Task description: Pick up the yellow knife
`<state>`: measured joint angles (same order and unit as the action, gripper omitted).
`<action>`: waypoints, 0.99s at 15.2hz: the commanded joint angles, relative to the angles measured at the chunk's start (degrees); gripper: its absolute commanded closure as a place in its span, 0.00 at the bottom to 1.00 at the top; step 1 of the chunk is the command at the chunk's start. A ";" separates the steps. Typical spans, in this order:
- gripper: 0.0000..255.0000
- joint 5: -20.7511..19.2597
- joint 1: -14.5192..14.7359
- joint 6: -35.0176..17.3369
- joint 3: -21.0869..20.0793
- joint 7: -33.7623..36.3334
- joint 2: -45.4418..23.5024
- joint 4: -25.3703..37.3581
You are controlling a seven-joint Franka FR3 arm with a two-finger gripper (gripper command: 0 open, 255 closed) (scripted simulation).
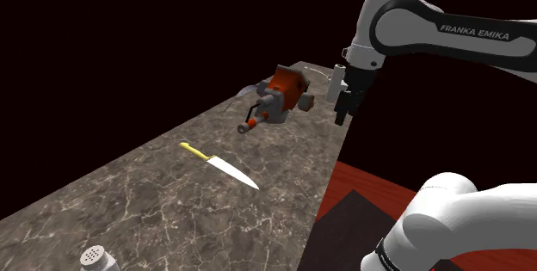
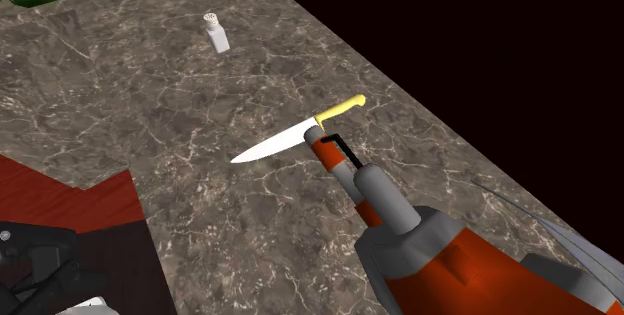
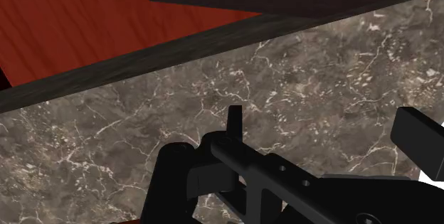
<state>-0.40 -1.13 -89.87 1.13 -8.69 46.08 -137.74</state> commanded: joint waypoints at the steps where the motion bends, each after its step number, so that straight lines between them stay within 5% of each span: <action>1: 0.00 0.00 0.00 0.00 0.00 0.00 0.00 0.00; 15: 0.00 5.45 5.06 -16.57 -9.89 8.35 -23.62 8.13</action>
<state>4.88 3.65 -105.27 -8.06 -0.97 24.43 -130.56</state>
